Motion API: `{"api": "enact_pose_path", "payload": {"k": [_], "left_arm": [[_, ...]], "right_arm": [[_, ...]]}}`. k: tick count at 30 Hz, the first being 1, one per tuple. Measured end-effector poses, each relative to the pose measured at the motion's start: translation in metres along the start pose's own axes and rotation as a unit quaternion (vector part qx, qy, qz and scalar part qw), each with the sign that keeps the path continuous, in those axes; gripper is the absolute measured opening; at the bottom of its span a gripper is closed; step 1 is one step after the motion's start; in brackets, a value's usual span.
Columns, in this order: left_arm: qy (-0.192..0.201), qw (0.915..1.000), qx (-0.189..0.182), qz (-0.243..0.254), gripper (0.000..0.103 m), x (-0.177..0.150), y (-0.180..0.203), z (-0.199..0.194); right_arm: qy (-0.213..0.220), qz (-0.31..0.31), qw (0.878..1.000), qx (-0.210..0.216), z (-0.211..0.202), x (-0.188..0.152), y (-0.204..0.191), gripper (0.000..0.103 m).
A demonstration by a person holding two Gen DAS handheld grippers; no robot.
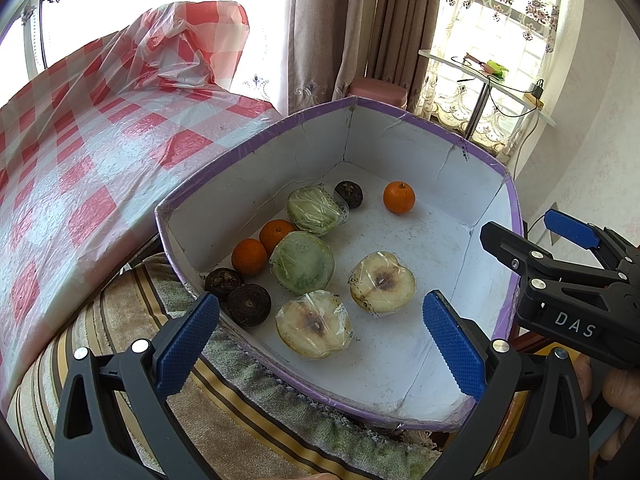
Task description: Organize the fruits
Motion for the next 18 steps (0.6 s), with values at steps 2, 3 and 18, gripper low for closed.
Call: {"api": "enact_pose_path", "payload": {"k": [2, 3, 18], "left_arm": [[0.000, 1.0000, 0.000, 0.000, 0.099, 0.0000, -0.0002, -0.0001], [0.000, 1.0000, 0.000, 0.000, 0.099, 0.0000, 0.0000, 0.0000], [0.004, 1.0000, -0.007, -0.001, 0.099, 0.0005, -0.0011, -0.0011]], "right_arm": [[0.000, 0.000, 1.000, 0.000, 0.0001, 0.0001, 0.0000, 0.095], [0.000, 0.000, 1.000, 0.000, 0.0001, 0.0001, 0.0001, 0.095], [0.000, 0.001, 1.000, 0.001, 0.0007, 0.0026, -0.0013, 0.095]]}}
Point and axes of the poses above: each gripper's, at about its wrist camera, not at the fingertips, and z roughly the way its jaws point, y to its right, x to its top, the point moved 10 cm from there along z, roughly the way its jaws point, and after that the axes turned 1 degree about z, right-handed, at the moved point
